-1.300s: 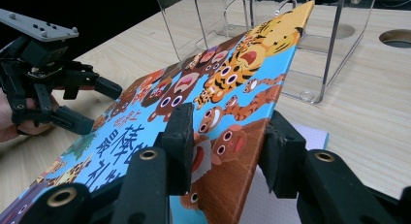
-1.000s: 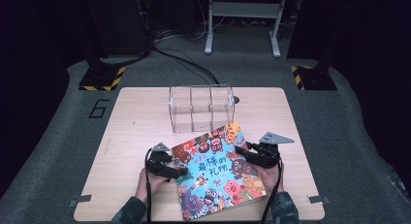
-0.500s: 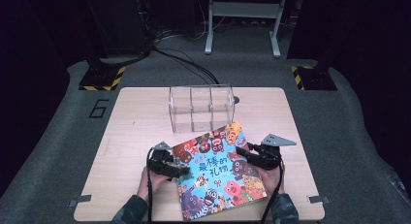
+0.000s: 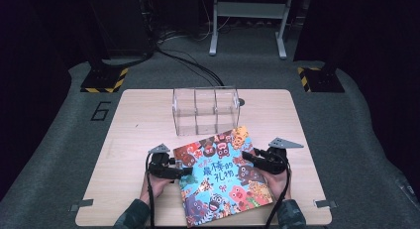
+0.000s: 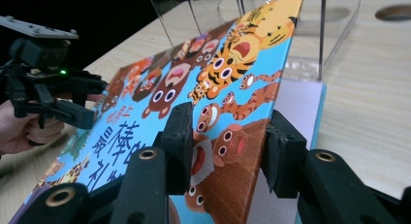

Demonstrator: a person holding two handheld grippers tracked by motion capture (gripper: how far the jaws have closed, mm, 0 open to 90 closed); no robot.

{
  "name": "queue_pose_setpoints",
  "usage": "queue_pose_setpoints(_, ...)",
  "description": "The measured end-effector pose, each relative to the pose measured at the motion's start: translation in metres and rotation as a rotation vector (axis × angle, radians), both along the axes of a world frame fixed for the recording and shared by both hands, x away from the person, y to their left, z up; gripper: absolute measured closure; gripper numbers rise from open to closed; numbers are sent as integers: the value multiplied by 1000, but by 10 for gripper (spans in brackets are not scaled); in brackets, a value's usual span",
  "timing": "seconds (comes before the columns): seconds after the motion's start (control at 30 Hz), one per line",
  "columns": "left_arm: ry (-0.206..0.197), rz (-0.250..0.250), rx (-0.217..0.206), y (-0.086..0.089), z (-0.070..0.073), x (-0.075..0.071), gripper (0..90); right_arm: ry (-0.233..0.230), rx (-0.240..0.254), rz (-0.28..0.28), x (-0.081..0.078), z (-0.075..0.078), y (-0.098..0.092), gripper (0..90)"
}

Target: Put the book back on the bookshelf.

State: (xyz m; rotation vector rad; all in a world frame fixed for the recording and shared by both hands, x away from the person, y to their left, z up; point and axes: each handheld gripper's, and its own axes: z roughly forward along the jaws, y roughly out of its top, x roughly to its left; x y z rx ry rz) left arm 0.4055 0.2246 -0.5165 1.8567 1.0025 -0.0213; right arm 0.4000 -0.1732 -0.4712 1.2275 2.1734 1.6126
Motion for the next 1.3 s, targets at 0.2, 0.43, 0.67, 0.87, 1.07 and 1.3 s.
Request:
queue_pose_setpoints(0.2,-30,9,5,3,10,-1,187,64,-16,-22,4,2,3,585)
queue_pose_setpoints(0.43,-66,6,7,6,25,-3,268,133,-66,-50,9,5,8,556)
queue_pose_setpoints(0.67,-77,-19,-13,3,42,-2,350,148,-119,-48,13,10,16,536)
queue_pose_setpoints(0.87,-118,-20,30,2,55,-3,361,148,-134,-53,16,17,19,532)
queue_pose_setpoints(1.07,-182,-26,73,1,72,-4,373,113,-157,-66,18,28,22,528)
queue_pose_setpoints(1.3,-252,-44,128,2,90,-6,399,76,-164,-78,20,41,26,526)
